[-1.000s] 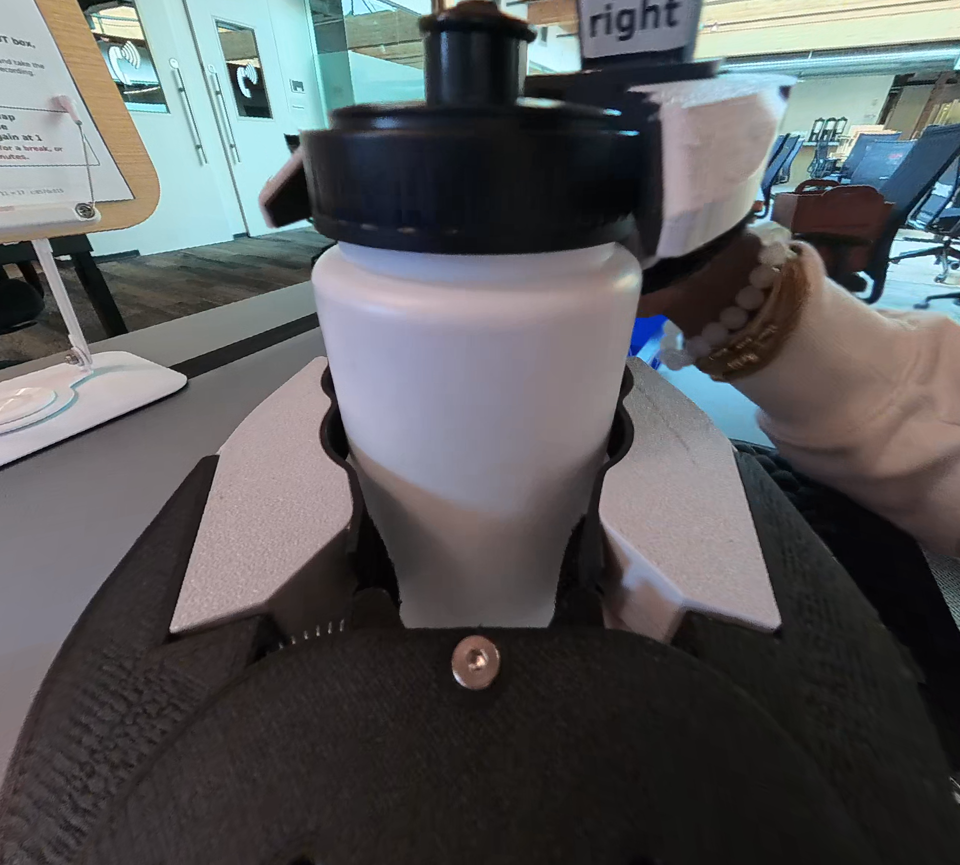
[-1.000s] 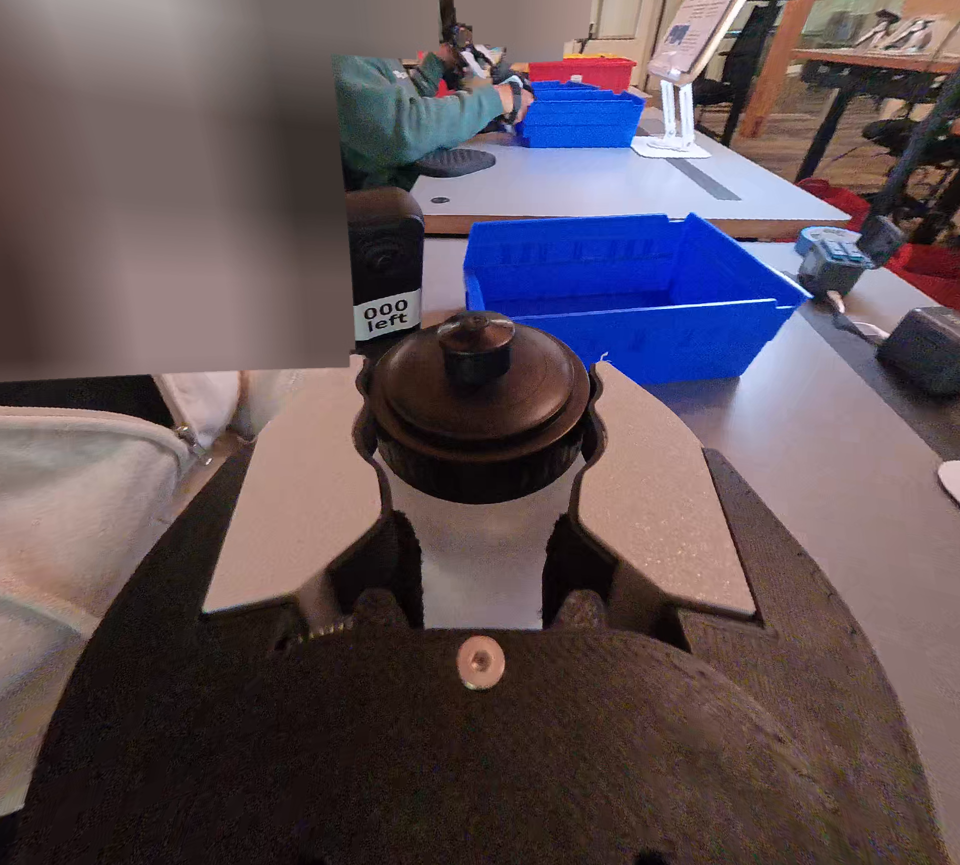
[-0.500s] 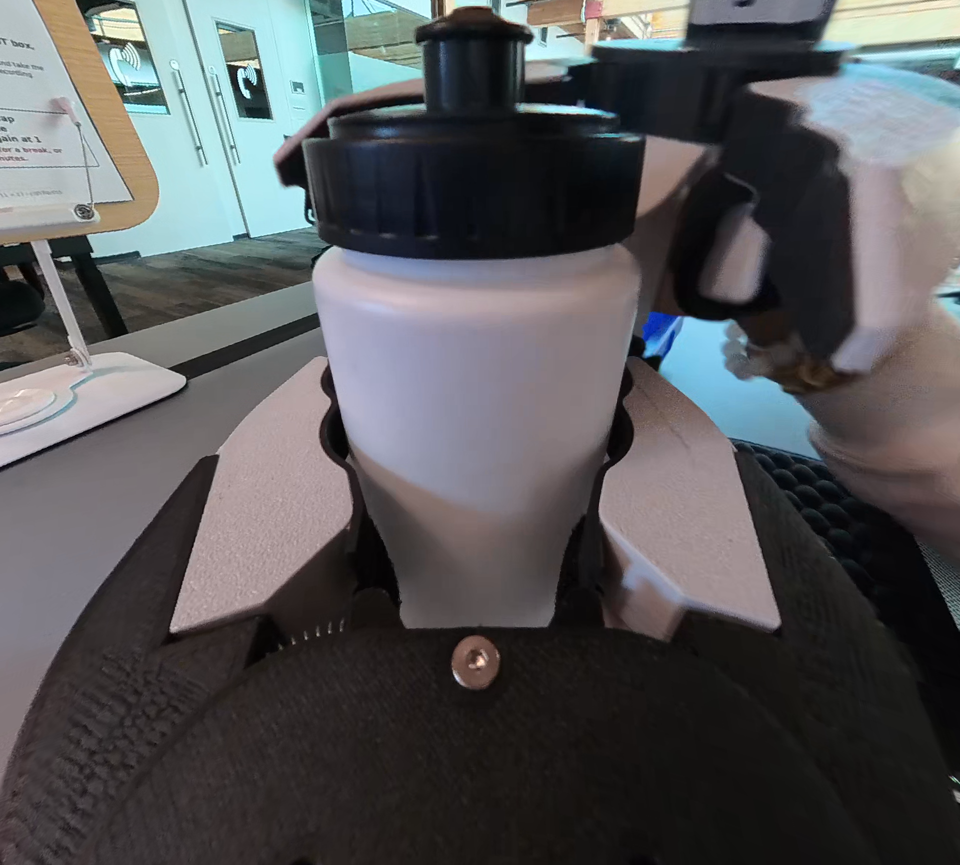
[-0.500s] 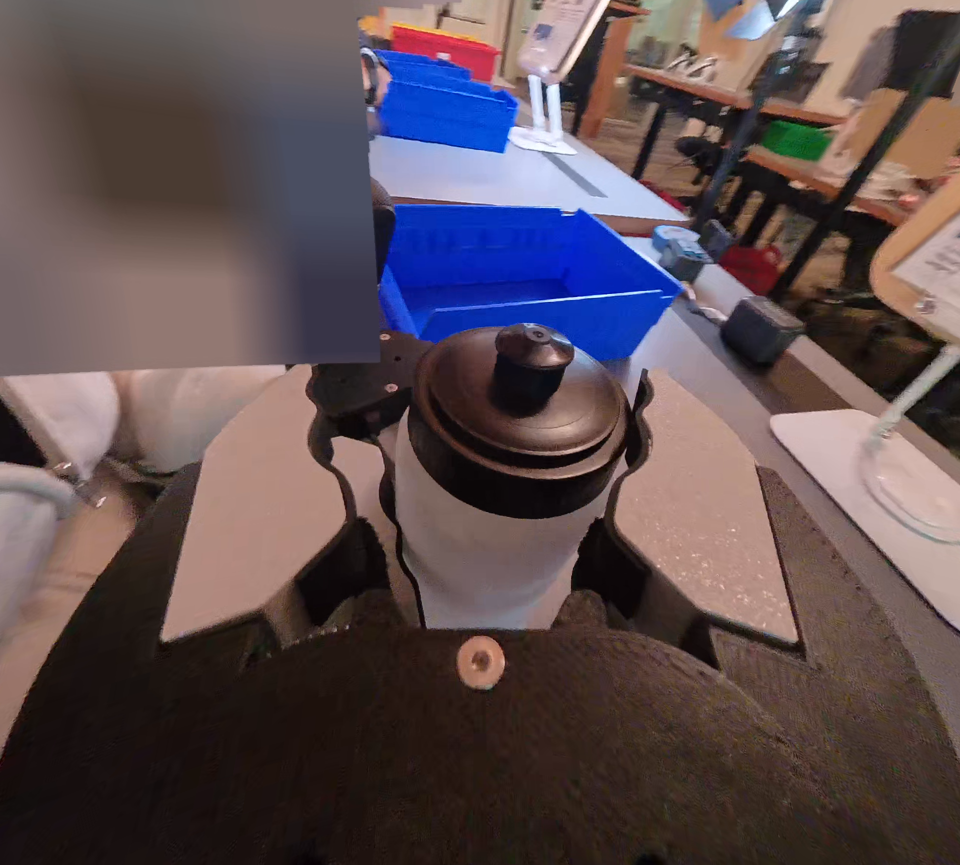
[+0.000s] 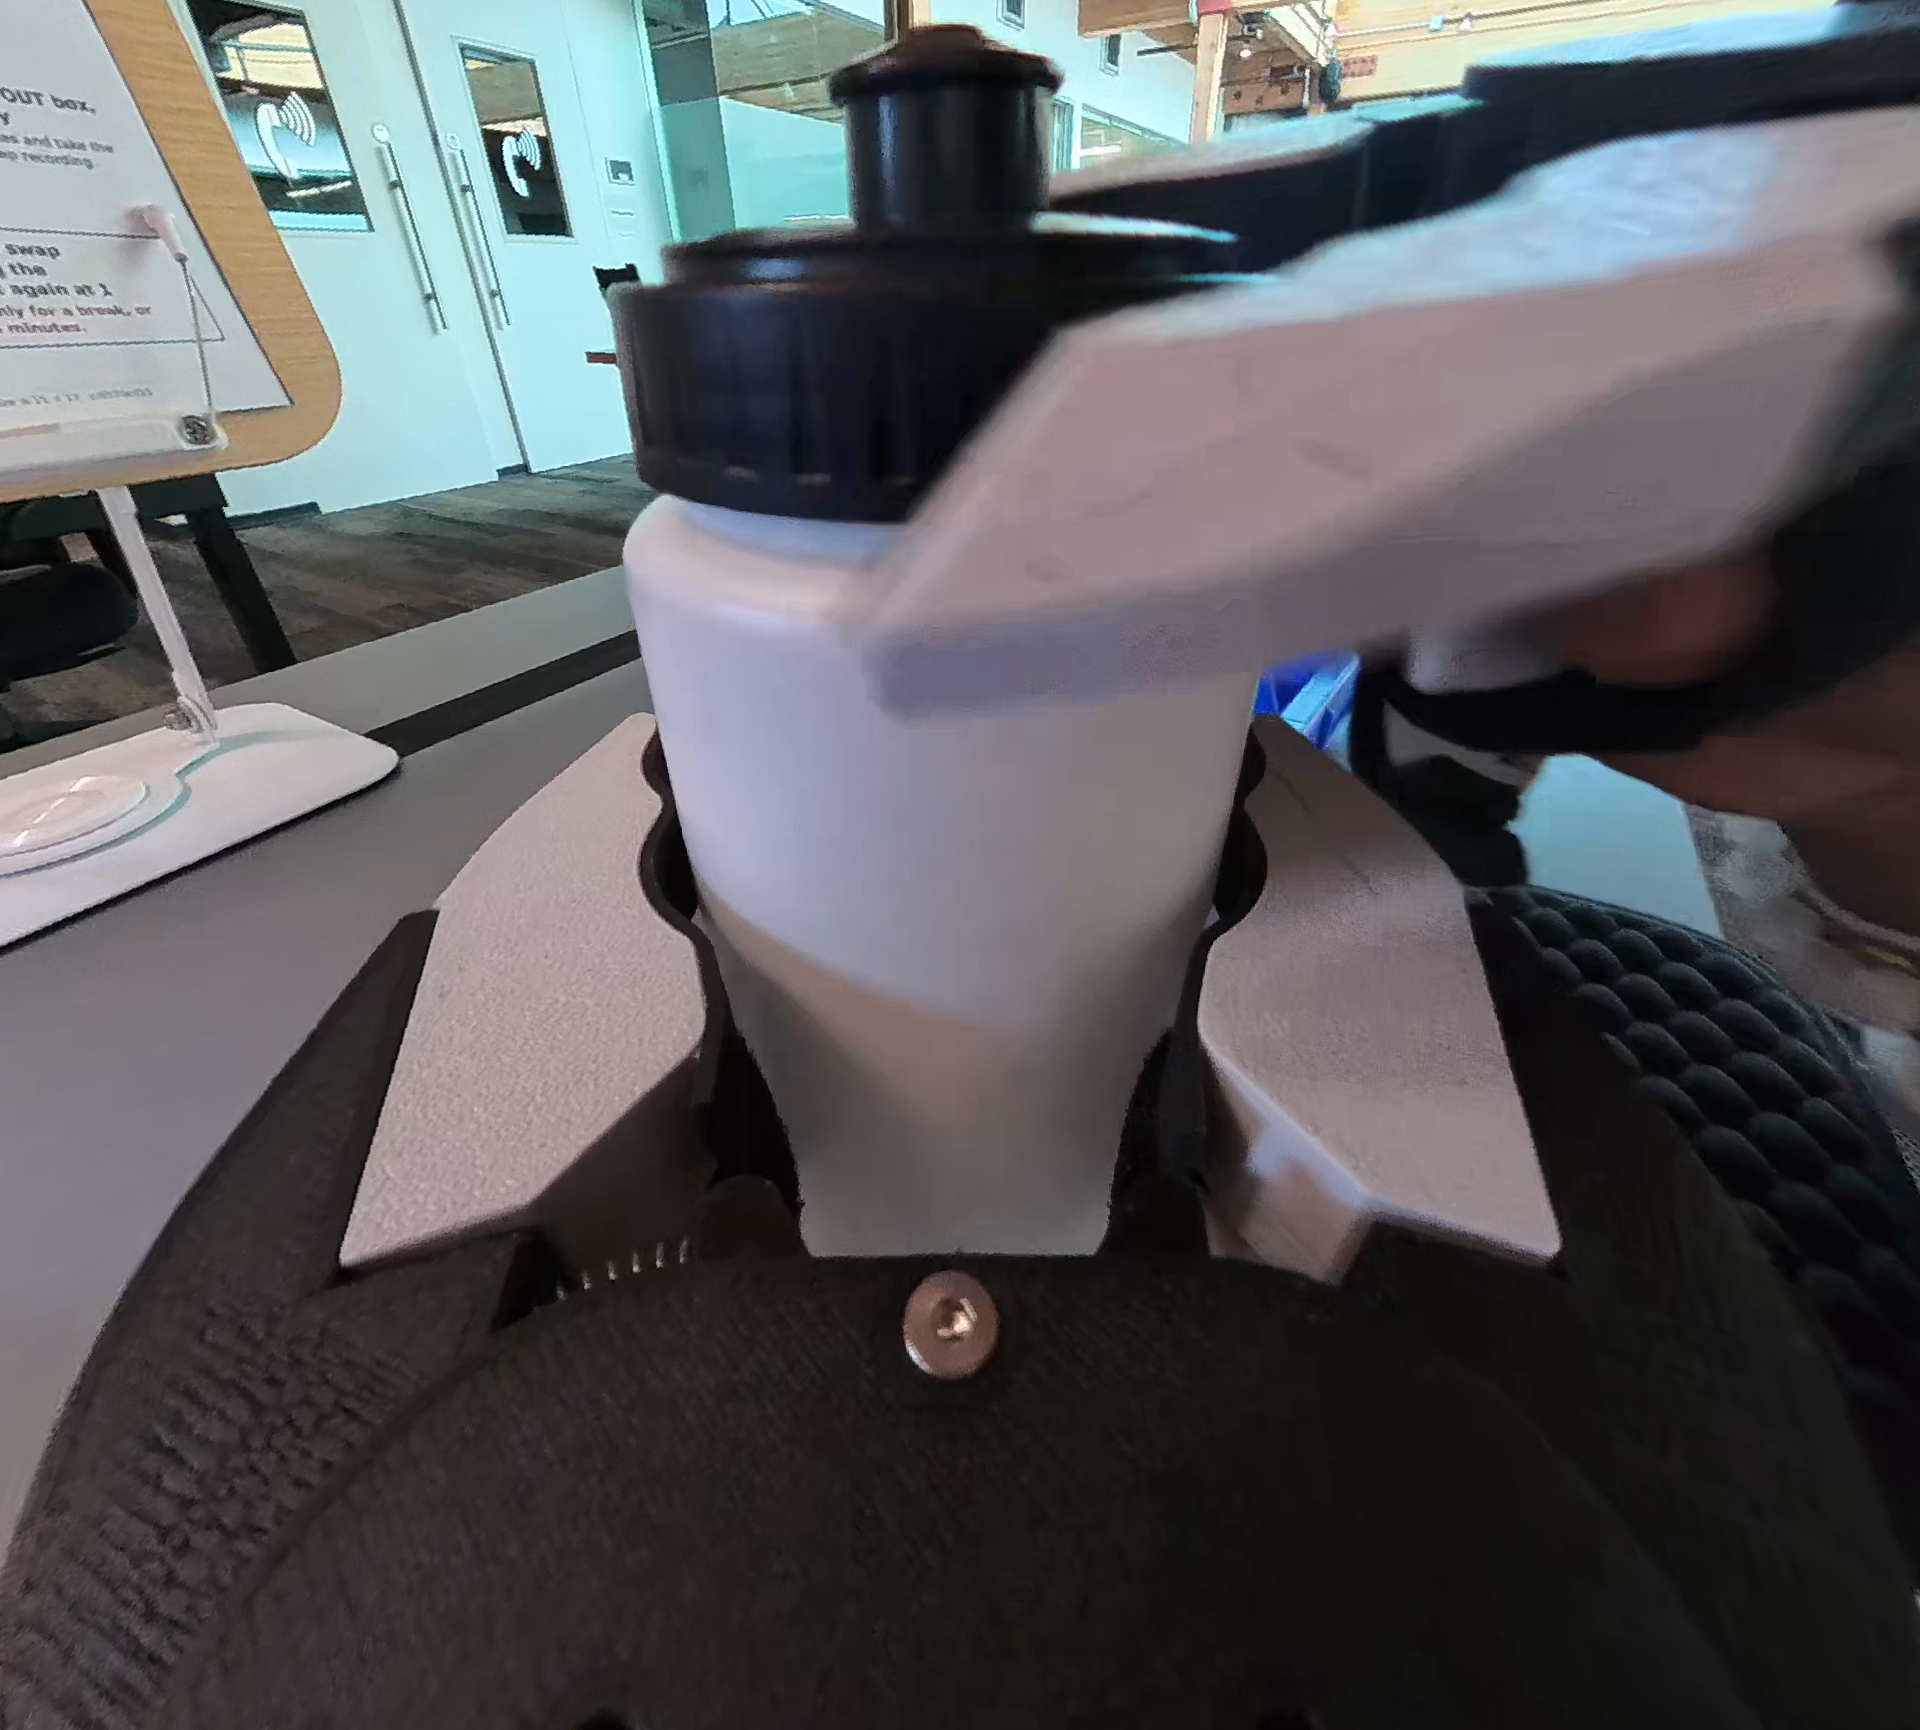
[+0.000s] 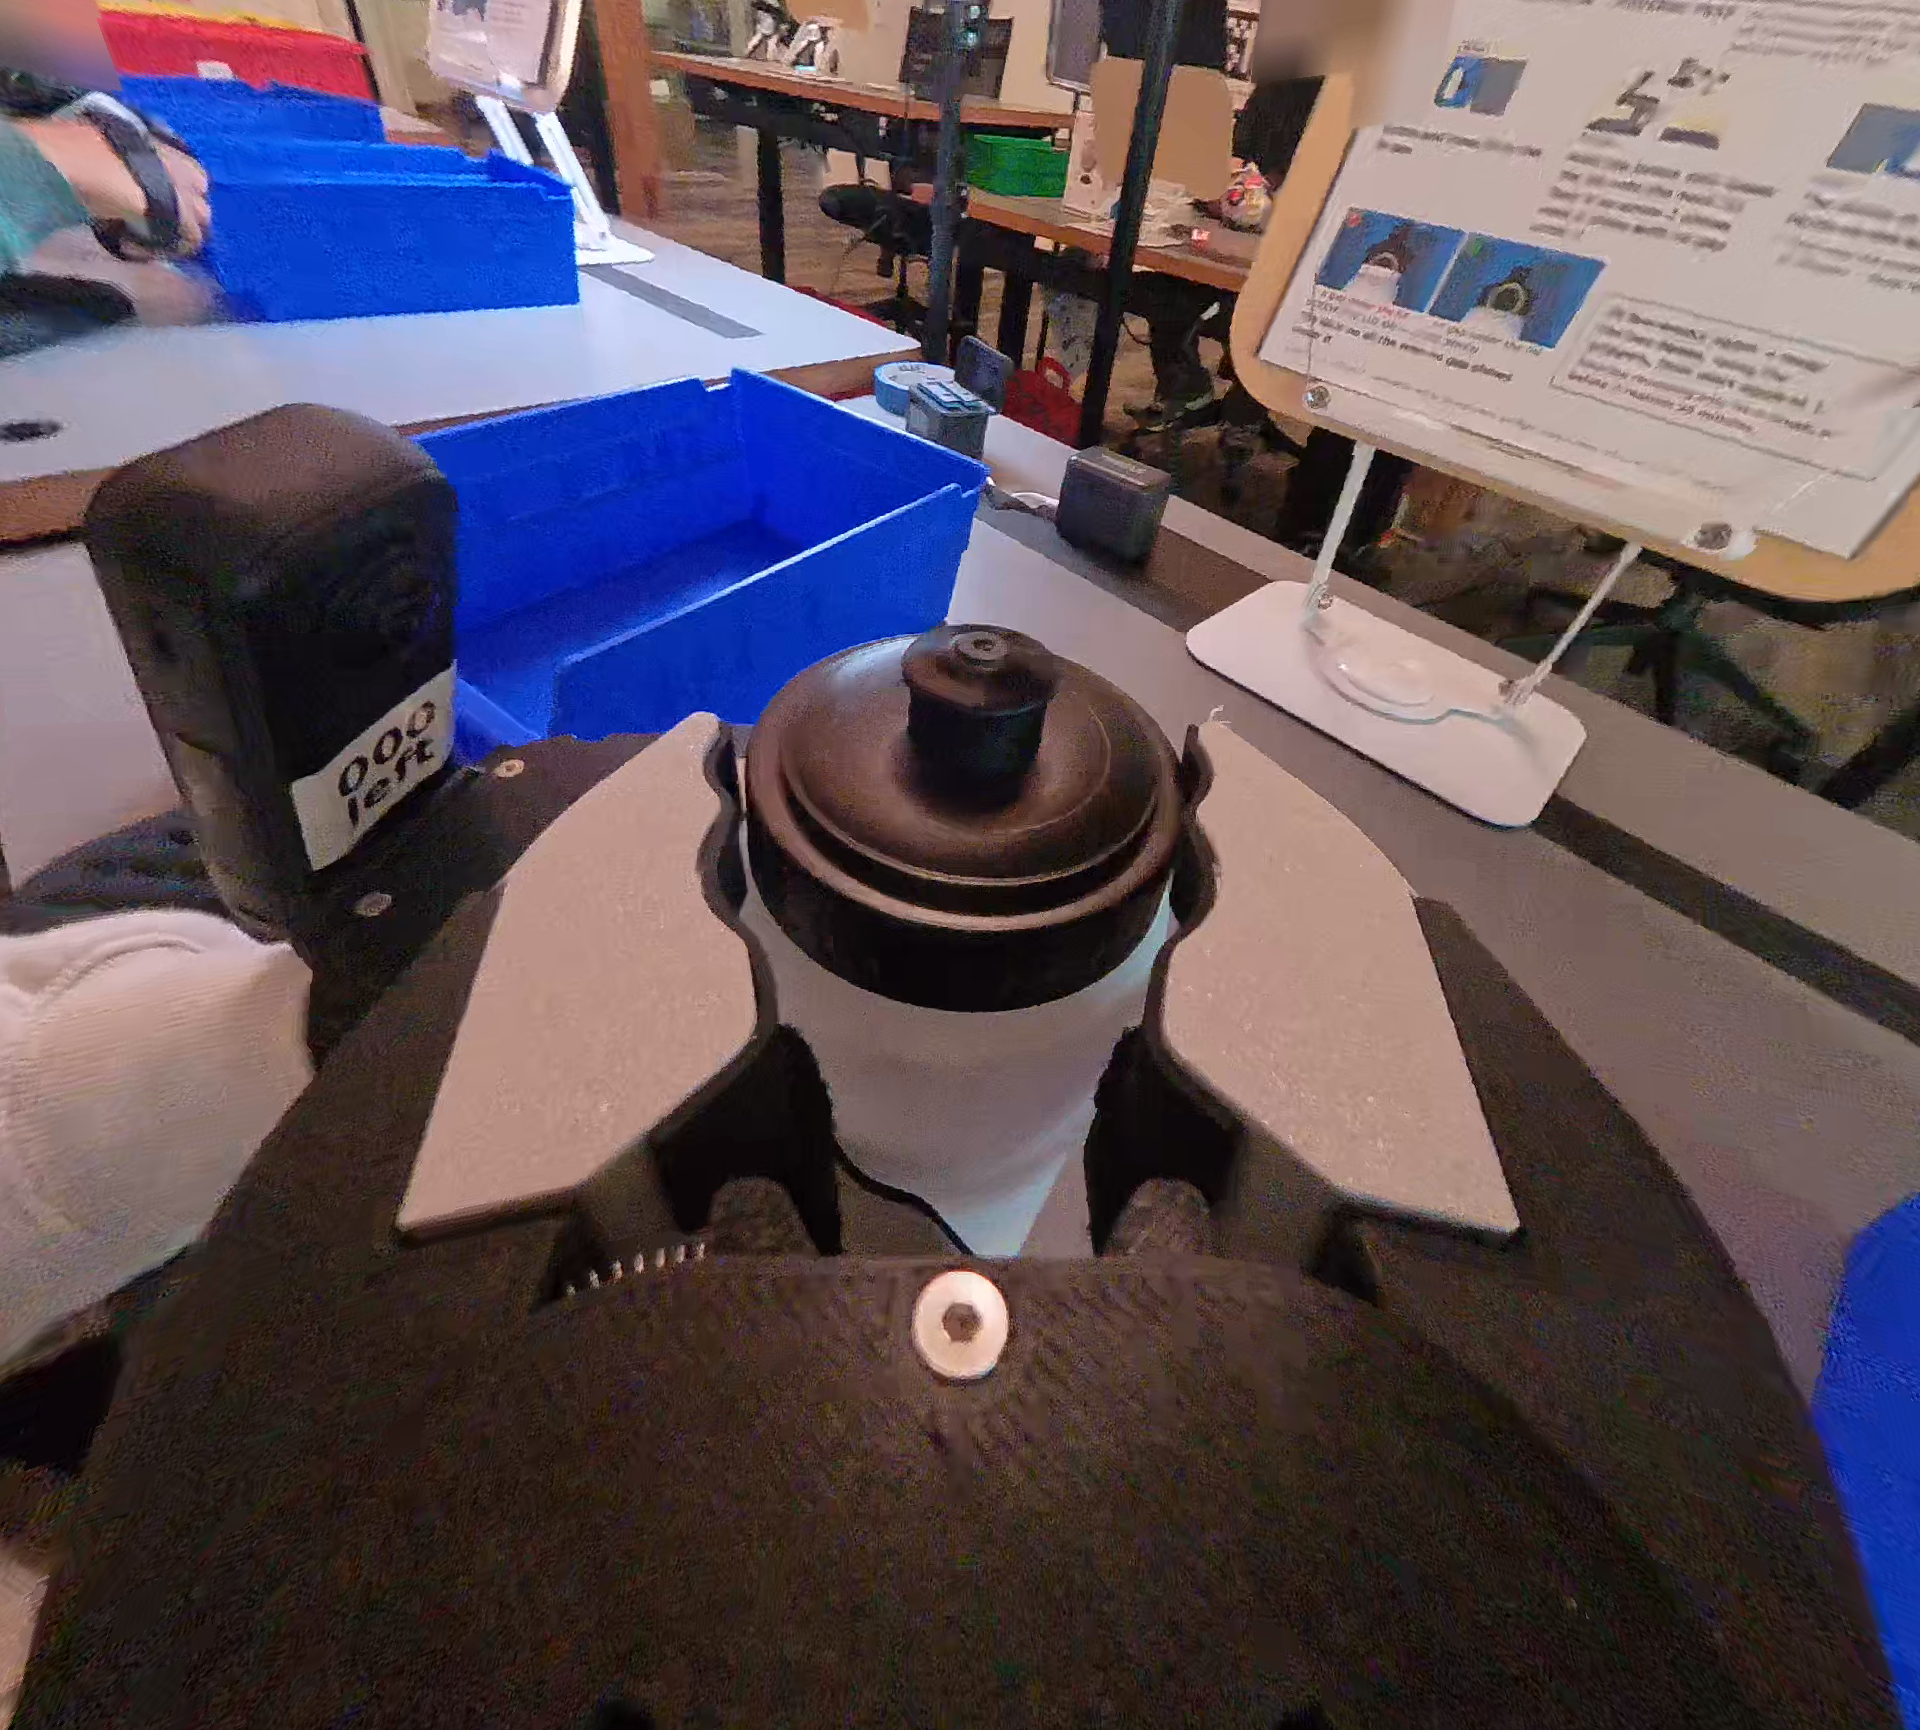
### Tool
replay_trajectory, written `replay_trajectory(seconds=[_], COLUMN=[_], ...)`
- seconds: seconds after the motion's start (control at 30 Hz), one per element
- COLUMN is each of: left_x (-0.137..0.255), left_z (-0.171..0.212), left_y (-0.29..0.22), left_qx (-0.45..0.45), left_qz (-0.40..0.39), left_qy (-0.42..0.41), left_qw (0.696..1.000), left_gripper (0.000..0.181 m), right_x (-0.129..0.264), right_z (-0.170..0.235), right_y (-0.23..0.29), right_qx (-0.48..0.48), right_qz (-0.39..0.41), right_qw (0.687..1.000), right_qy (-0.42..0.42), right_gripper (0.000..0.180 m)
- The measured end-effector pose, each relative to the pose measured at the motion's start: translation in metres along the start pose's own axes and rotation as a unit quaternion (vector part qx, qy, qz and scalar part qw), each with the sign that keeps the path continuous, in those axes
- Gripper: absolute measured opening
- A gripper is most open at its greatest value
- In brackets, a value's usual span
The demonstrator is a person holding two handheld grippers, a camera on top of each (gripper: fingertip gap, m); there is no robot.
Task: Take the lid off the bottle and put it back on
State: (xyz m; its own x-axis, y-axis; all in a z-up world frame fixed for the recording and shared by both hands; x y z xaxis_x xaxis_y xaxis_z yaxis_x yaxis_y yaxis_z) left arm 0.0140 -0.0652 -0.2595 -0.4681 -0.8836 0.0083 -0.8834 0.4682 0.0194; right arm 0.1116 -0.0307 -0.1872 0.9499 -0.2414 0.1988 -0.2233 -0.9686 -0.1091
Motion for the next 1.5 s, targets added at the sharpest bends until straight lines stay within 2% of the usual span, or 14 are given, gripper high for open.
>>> replay_trajectory(seconds=[0.1, 0.2, 0.37, 0.5, 0.6, 0.67, 0.73, 0.9, 1.03, 1.13, 1.17, 1.27, 1.4, 1.5], left_x=[0.001, 0.001, 0.000, 0.001, 0.000, 0.000, 0.000, 0.001, 0.001, 0.001, 0.001, 0.001, 0.000, 0.000], left_z=[0.000, 0.000, 0.000, 0.000, 0.000, 0.000, 0.000, 0.000, 0.000, 0.000, 0.000, 0.000, 0.000, -0.001], left_y=[0.003, 0.003, 0.002, 0.001, -0.001, -0.004, -0.003, 0.000, 0.000, 0.000, 0.000, -0.001, -0.004, -0.004], left_qx=[0.010, 0.010, 0.008, 0.009, 0.002, -0.006, -0.001, 0.010, 0.009, 0.011, 0.011, 0.009, 0.002, 0.000], left_qz=[0.009, 0.018, 0.027, 0.015, 0.005, 0.006, 0.005, 0.020, 0.033, 0.037, 0.035, 0.022, 0.012, 0.014], left_qy=[-0.002, -0.002, -0.002, -0.003, 0.001, 0.001, 0.000, -0.001, 0.000, -0.002, -0.002, -0.001, 0.003, 0.004], left_qw=[1.000, 1.000, 1.000, 1.000, 1.000, 1.000, 1.000, 1.000, 0.999, 0.999, 0.999, 1.000, 1.000, 1.000], left_gripper=[0.100, 0.099, 0.099, 0.099, 0.099, 0.099, 0.099, 0.099, 0.099, 0.099, 0.099, 0.099, 0.099, 0.099], right_x=[-0.006, -0.009, -0.026, -0.022, -0.011, -0.004, -0.003, -0.010, -0.020, -0.029, -0.029, -0.021, -0.004, 0.003], right_z=[-0.005, -0.012, -0.007, 0.000, 0.003, 0.004, 0.006, 0.002, 0.002, 0.002, 0.002, 0.003, 0.002, 0.002], right_y=[-0.009, -0.028, -0.045, -0.037, -0.018, -0.004, 0.003, -0.012, -0.041, -0.053, -0.053, -0.046, -0.020, -0.002], right_qx=[0.045, 0.063, 0.036, -0.005, -0.044, -0.061, -0.015, 0.032, 0.021, 0.003, 0.001, -0.007, -0.050, -0.039], right_qz=[-0.116, -0.265, -0.387, -0.313, -0.146, -0.032, 0.010, -0.232, -0.411, -0.448, -0.449, -0.376, -0.153, -0.031], right_qw=[0.992, 0.962, 0.919, 0.950, 0.988, 0.998, 1.000, 0.972, 0.911, 0.893, 0.893, 0.925, 0.987, 0.999], right_qy=[-0.011, 0.000, 0.058, 0.009, -0.006, -0.006, -0.003, -0.024, -0.039, -0.042, -0.040, -0.042, -0.025, -0.014], right_gripper=[0.096, 0.111, 0.087, 0.086, 0.086, 0.085, 0.088, 0.140, 0.120, 0.081, 0.081, 0.080, 0.080, 0.079])
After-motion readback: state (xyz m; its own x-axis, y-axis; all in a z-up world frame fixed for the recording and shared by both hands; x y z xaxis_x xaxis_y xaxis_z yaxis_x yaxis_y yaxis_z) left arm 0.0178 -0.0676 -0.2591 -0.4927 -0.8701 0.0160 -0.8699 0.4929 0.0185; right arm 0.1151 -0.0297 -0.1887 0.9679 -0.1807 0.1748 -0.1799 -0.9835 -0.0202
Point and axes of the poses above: each gripper's, where its closed fingertips meet, x back along the fingers, z out of its underside, y = z × x across the jaws, the point moved 10 cm from there along x, back along the fingers, and after that the axes turned 3 degrees about y, right-handed, at the moved point
